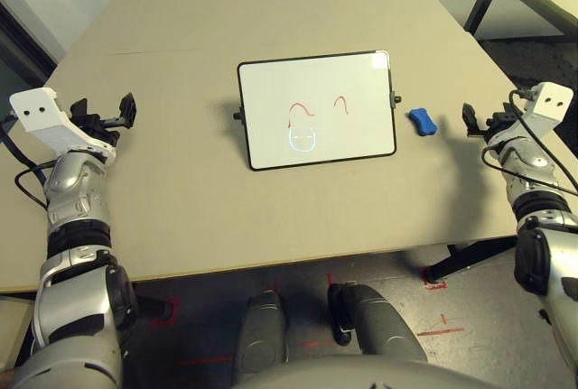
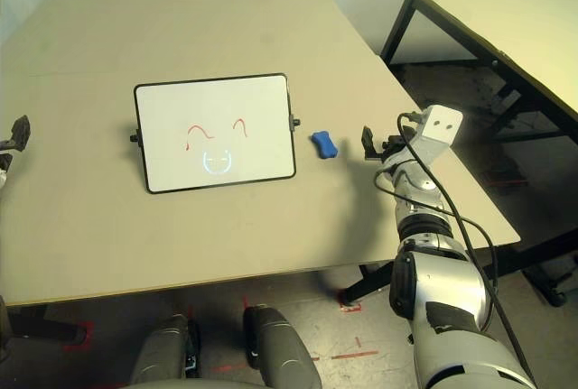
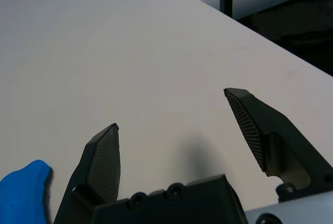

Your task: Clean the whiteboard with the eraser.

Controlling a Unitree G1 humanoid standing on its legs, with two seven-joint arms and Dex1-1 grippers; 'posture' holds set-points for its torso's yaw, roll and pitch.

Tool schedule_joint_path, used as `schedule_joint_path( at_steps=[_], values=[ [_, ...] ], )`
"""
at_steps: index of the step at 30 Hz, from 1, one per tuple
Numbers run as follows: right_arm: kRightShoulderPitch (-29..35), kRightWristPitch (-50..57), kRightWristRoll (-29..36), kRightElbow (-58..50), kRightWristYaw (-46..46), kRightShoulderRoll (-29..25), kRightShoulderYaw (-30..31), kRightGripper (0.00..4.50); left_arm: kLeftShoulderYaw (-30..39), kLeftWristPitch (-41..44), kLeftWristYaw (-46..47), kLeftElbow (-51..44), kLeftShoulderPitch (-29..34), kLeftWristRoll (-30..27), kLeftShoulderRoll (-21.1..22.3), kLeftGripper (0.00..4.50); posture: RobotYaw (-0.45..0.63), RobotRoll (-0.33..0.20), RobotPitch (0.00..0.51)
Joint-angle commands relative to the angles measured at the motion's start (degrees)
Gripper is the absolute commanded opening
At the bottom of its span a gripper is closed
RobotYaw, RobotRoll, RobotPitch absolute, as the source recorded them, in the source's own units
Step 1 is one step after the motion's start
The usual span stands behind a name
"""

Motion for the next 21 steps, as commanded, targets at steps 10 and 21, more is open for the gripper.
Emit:
schedule_joint_path(
  at_steps=[10, 21],
  values=[
    [-3.0, 8.32, -0.34, -2.5, 4.28, -1.42, 0.78, 4.48, -3.37, 3.93, -6.93, -5.96, -4.64, -0.46, 0.42, 4.5, -0.08, 0.0, 0.111],
    [-0.53, 43.67, -0.66, -30.8, 7.21, 0.74, 6.89, 4.48, -17.69, 36.86, -28.69, -43.43, -3.75, -9.76, 6.16, 4.5, -0.07, 0.0, 0.09]
  ],
)
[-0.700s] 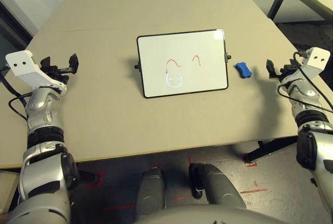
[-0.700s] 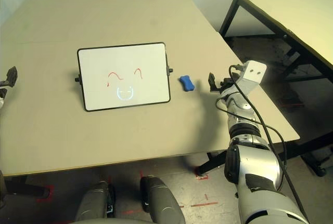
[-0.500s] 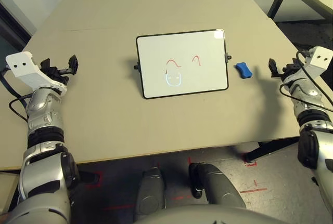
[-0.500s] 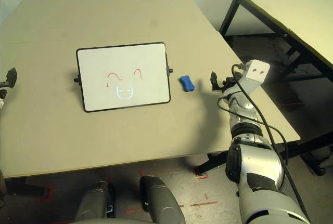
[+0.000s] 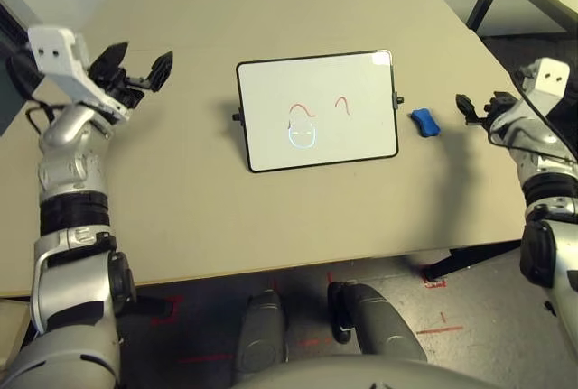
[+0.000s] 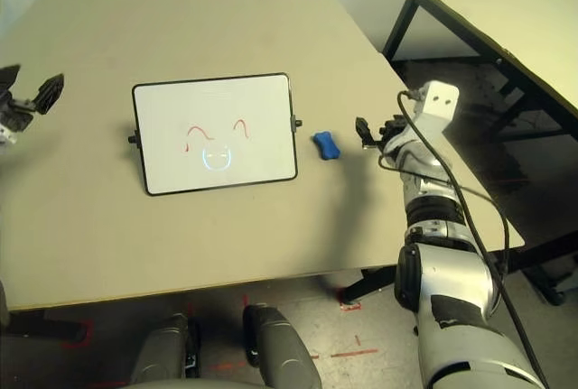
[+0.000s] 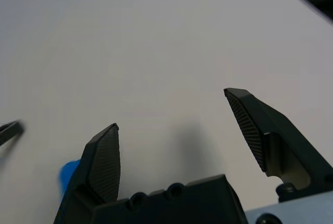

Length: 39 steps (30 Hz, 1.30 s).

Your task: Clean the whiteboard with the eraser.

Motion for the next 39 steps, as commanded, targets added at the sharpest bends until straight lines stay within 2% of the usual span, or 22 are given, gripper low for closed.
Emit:
schedule_joint_path(
  at_steps=[1, 6, 15, 34, 37, 39],
  values=[
    [1.81, 8.89, -0.08, -8.13, 0.0, 1.5, 2.22, 4.48, -4.65, 9.66, -4.79, -8.65, 0.71, -2.82, 1.32, 4.5, -0.08, 0.0, 0.086],
    [3.0, 15.67, -0.48, -13.82, -0.1, 2.96, 3.72, 4.48, -8.79, 14.92, -5.44, -13.34, -0.36, -3.14, -0.96, 4.5, -0.09, 0.0, 0.081],
    [5.44, 21.78, -0.41, -20.14, 0.86, 3.49, 5.47, 4.48, -12.31, 17.01, -6.95, -15.01, 0.5, -2.07, -2.45, 4.5, -0.09, 0.0, 0.074],
    [4.28, 17.13, -1.96, -10.54, -0.69, 6.19, 5.74, 4.48, -12.35, 18.64, -7.05, -16.78, 1.47, -1.04, -3.01, 4.5, -0.07, 0.0, 0.085],
    [3.65, 16.39, -1.7, -9.97, -1.73, 6.58, 5.05, 3.93, -12.39, 18.63, -7.0, -16.98, 1.85, -0.95, -3.08, 4.5, -0.07, 0.0, 0.085],
    [3.26, 16.36, -1.35, -10.25, -2.09, 6.91, 4.76, 3.23, -12.42, 18.61, -7.01, -17.03, 2.1, -0.9, -3.11, 4.5, -0.07, 0.0, 0.085]
  ],
)
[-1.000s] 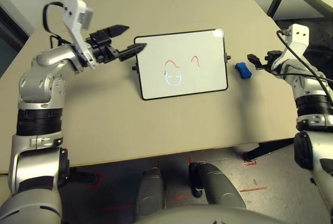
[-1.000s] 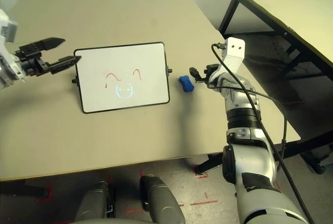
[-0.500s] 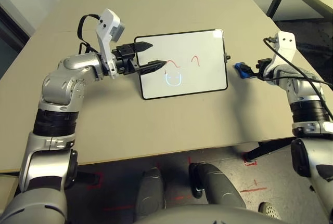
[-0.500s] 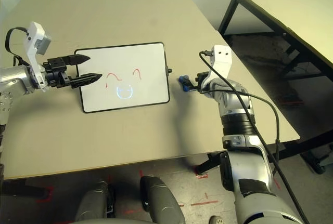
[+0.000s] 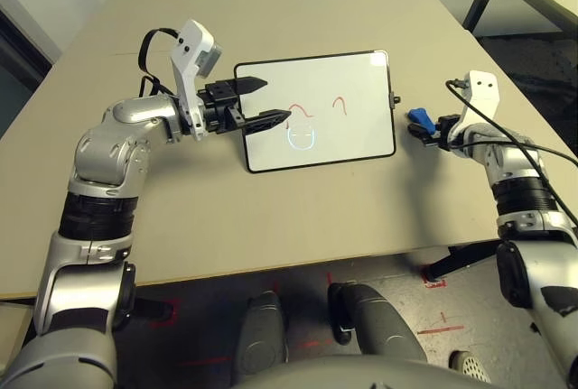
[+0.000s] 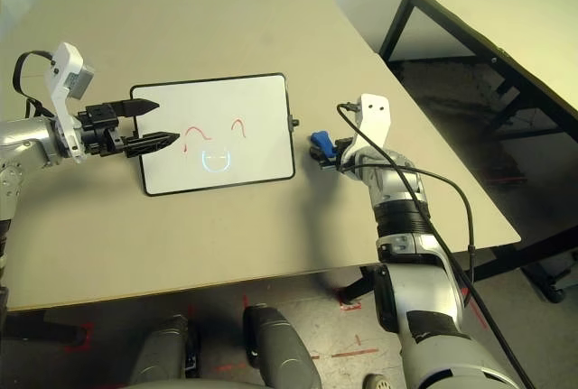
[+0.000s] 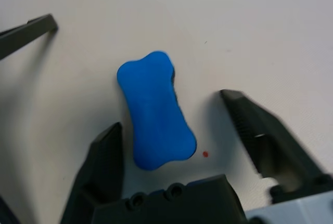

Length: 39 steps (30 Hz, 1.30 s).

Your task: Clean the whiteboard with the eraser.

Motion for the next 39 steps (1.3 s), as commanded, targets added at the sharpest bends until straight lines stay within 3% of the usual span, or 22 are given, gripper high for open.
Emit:
schedule_joint_path(
  at_steps=[1, 9, 10, 23, 30, 39],
  values=[
    [-1.21, -0.5, 0.2, 0.32, -0.72, 0.77, -0.84, 2.93, -0.58, 0.35, -0.13, -0.88, 0.95, 0.53, -0.1, 4.5, -0.07, 0.0, 0.085],
    [-1.04, -0.73, 1.04, -1.28, -1.56, 1.02, -1.81, 0.19, -0.67, -0.05, -0.26, -0.15, 1.09, 0.97, -0.23, 4.5, -0.07, 0.0, 0.085],
    [-0.64, -0.73, 1.12, -1.56, -1.58, 1.04, -1.83, 0.04, -0.66, -0.13, -0.27, -0.07, 1.07, 1.03, -0.21, 4.5, -0.07, 0.0, 0.085],
    [-0.5, -2.3, 1.59, -3.85, -2.72, 0.81, -3.77, 0.04, -0.73, -1.31, -0.55, 1.54, 0.32, 1.79, -0.69, 4.5, -0.08, 0.0, 0.082],
    [-0.77, 0.74, 3.34, -17.76, -1.55, 0.1, -4.26, 0.04, -0.61, -1.93, -1.31, 2.35, 0.02, 2.75, -0.87, 4.5, -0.09, 0.0, 0.077],
    [2.41, 2.24, 6.56, -37.41, 9.01, 1.12, 5.24, 0.04, 0.44, -2.45, -2.5, 4.61, -0.77, 3.71, 1.61, 4.5, -0.1, 0.0, 0.081]
  ],
)
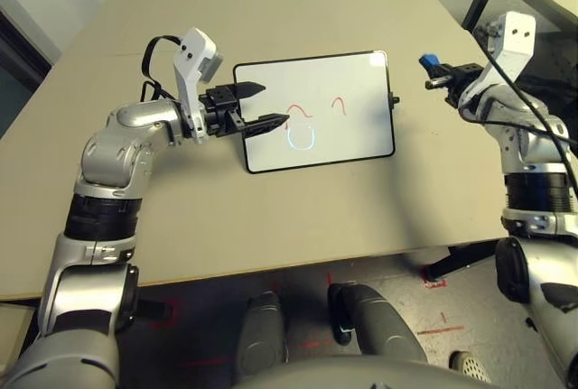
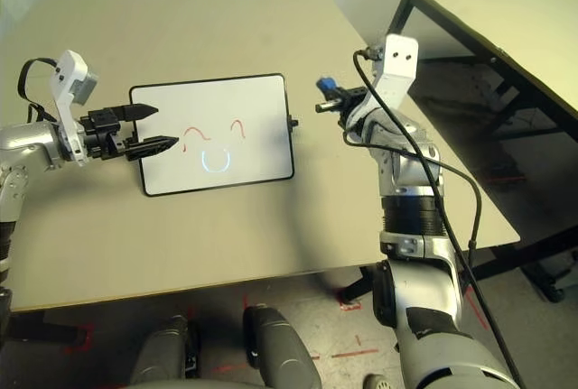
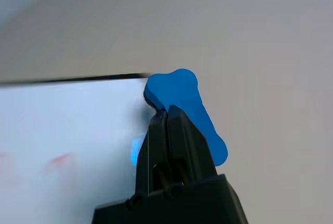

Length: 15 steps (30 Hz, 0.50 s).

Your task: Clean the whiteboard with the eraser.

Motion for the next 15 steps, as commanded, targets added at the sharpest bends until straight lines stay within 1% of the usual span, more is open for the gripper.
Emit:
schedule_joint_path(
  at_steps=[1, 4, 8, 11, 15],
  values=[
    [0.85, 1.16, 1.72, -4.72, 2.8, 1.94, 4.09, 0.04, 0.41, -0.17, -0.65, 1.23, -0.6, 0.89, 1.47, 4.5, -0.1, 0.0, 0.084],
    [1.18, 0.21, 0.95, -4.93, 4.58, 3.7, 7.97, 0.04, 0.61, 0.52, -0.98, 1.67, -1.26, 0.85, 2.85, 4.5, -0.09, 0.0, 0.089],
    [0.26, -3.72, -1.66, -0.66, 5.55, 5.99, 12.45, 0.04, 0.28, 2.16, -2.06, 1.45, -1.2, 0.82, 5.35, 4.5, -0.08, 0.0, 0.093],
    [-1.28, -6.3, -3.12, 4.05, 5.27, 8.05, 13.94, 0.04, 0.24, 3.52, -2.46, 0.96, -0.98, 0.6, 6.89, 4.5, -0.07, 0.0, 0.097],
    [-3.25, -10.55, -4.99, 11.64, 4.42, 10.86, 14.36, 0.04, 0.5, 6.07, -2.78, -0.65, -0.2, -0.13, 8.61, 4.5, -0.06, 0.0, 0.102]
  ],
)
